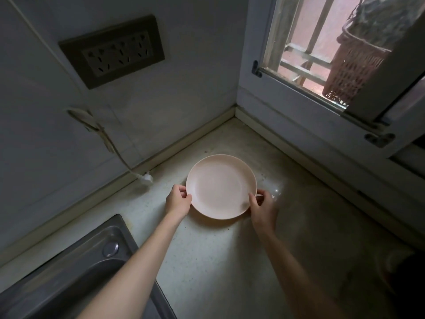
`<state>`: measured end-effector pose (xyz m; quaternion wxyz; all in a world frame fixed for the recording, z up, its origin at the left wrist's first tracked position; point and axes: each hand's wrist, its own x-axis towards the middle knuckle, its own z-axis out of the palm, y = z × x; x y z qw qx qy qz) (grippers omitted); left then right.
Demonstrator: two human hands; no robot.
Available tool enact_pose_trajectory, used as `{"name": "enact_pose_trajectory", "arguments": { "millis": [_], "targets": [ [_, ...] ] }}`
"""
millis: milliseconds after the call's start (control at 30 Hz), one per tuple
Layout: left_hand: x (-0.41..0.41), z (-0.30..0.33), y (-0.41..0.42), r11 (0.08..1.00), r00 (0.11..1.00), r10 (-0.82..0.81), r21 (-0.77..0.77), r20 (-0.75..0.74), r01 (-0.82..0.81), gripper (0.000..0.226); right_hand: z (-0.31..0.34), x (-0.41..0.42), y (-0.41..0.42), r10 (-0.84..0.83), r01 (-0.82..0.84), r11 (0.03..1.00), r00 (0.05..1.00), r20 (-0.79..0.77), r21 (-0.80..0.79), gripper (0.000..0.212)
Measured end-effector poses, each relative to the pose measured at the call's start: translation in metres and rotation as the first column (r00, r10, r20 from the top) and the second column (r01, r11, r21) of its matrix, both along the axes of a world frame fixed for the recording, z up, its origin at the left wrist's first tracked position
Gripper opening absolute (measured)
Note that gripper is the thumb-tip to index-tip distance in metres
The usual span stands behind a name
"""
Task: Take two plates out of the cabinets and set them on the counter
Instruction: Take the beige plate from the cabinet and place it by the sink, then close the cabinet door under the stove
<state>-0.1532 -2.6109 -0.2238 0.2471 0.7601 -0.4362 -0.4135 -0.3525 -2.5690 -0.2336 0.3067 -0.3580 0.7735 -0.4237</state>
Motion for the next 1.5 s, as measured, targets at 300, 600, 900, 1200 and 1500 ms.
{"name": "enact_pose_trajectory", "arguments": {
  "millis": [300, 600, 900, 1200, 1500],
  "targets": [
    [0.026, 0.034, 0.045, 0.995, 0.913, 0.094, -0.004, -0.397, -0.104, 0.024, 0.034, 0.001, 0.027, 0.019, -0.019, 1.0, 0.999, -0.034, -0.018, 0.028],
    [0.081, 0.128, 0.149, 0.947, 0.767, -0.027, -0.262, -0.641, -0.185, 0.022, 0.133, 0.052, 0.096, 0.335, -0.285, 0.923, 0.925, 0.177, -0.259, 0.022],
    [0.179, 0.188, 0.322, 0.835, 0.668, 0.009, -0.362, -0.744, -0.414, 0.026, 0.194, 0.152, 0.235, 0.606, -0.468, 0.794, 0.659, 0.445, -0.388, 0.019],
    [0.27, 0.182, 0.512, 0.663, 0.648, 0.285, -0.343, -0.707, -0.666, 0.027, 0.188, 0.268, 0.359, 0.757, -0.683, 0.638, 0.469, 0.455, -0.357, 0.02],
    [0.309, 0.175, 0.652, 0.313, 0.356, 0.554, -0.208, -0.753, -0.927, 0.026, 0.193, 0.372, 0.438, 0.859, -0.883, 0.351, 0.172, 0.482, -0.31, 0.022]
  ]
}}
